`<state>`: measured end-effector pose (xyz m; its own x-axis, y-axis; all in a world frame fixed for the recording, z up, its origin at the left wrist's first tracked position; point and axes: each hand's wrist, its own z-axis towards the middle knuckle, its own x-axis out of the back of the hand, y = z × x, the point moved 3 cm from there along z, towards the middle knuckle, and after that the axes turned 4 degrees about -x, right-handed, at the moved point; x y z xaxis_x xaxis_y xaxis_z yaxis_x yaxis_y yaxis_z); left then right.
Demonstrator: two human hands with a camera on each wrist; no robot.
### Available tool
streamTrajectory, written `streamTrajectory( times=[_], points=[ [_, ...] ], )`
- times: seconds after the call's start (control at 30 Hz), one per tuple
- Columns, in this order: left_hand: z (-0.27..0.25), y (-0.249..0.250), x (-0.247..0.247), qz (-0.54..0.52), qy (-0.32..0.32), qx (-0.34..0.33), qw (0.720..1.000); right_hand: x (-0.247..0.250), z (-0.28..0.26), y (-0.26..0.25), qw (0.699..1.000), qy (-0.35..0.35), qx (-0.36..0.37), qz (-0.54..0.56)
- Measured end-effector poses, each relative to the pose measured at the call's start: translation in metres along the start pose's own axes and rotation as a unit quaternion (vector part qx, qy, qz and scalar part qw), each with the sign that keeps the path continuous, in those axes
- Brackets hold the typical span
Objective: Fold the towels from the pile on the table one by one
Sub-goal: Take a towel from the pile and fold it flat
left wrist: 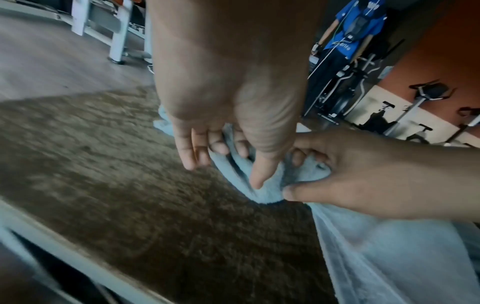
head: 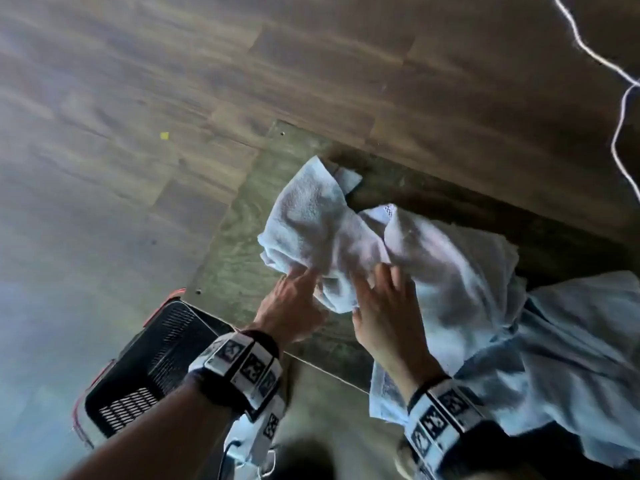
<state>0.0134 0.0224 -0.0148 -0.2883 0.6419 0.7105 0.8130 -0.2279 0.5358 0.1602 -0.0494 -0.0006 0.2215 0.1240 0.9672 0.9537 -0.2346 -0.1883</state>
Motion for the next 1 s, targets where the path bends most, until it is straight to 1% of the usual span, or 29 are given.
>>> streamTrajectory(
  times=[0.03,0.13,0.2,0.27,0.33,0.37,0.43,0.47,0.53,0.6,0.63,0.67,0.73,0.8,0.87,0.9,0.97,1.0],
  points=[
    [0.002,0.0,-0.007,0.016,0.017,-0.015,1.0,-0.005,0.002,0.0,1.0,0.011,0.019,-0.011],
    [0.008,0.001,-0.019,0.065,0.082,-0.041,0.994,-0.014,0.003,0.006,0.994,0.102,0.042,-0.015],
    [0.01,0.001,-0.022,0.067,0.108,-0.047,0.991,-0.014,0.0,0.009,0.989,0.143,0.047,-0.01],
    [0.012,-0.002,-0.019,0.054,0.112,-0.061,0.99,-0.01,-0.001,0.009,0.985,0.163,0.052,-0.006],
    [0.013,-0.002,-0.014,0.022,0.129,-0.102,0.986,-0.004,-0.004,0.005,0.982,0.181,0.058,0.001],
    [0.011,0.001,-0.008,0.005,0.146,-0.129,0.981,0.001,-0.006,0.003,0.98,0.191,0.061,0.007],
    [0.001,0.013,0.005,0.003,0.189,-0.189,0.964,0.01,-0.015,-0.001,0.975,0.213,0.062,0.019],
    [-0.006,0.02,0.011,-0.001,0.21,-0.208,0.955,0.014,-0.02,-0.003,0.971,0.229,0.064,0.038],
    [-0.023,0.032,0.022,-0.038,0.239,-0.222,0.945,0.023,-0.029,-0.005,0.957,0.254,0.082,0.114],
    [-0.04,0.039,0.023,-0.073,0.251,-0.233,0.937,0.029,-0.045,-0.007,0.938,0.257,0.108,0.207],
    [-0.049,0.042,0.021,-0.087,0.255,-0.241,0.932,0.032,-0.053,-0.007,0.931,0.244,0.117,0.244],
    [-0.06,0.045,0.02,-0.096,0.249,-0.247,0.932,0.033,-0.064,-0.008,0.928,0.234,0.118,0.265],
    [-0.086,0.056,0.016,-0.115,0.217,-0.257,0.935,0.035,-0.091,-0.006,0.927,0.219,0.096,0.287],
    [-0.108,0.067,0.012,-0.117,0.203,-0.284,0.93,0.038,-0.112,-0.005,0.934,0.22,0.069,0.273],
    [-0.122,0.069,0.002,-0.131,0.204,-0.307,0.921,0.043,-0.128,0.003,0.931,0.262,0.051,0.25],
    [-0.127,0.069,-0.003,-0.152,0.19,-0.31,0.919,0.05,-0.137,0.005,0.923,0.289,0.035,0.252],
    [-0.135,0.066,-0.015,-0.164,0.135,-0.311,0.926,0.063,-0.153,0.01,0.907,0.311,-0.001,0.283],
    [-0.136,0.063,-0.021,-0.135,0.108,-0.302,0.937,0.068,-0.158,0.012,0.9,0.31,-0.015,0.307]
  ],
)
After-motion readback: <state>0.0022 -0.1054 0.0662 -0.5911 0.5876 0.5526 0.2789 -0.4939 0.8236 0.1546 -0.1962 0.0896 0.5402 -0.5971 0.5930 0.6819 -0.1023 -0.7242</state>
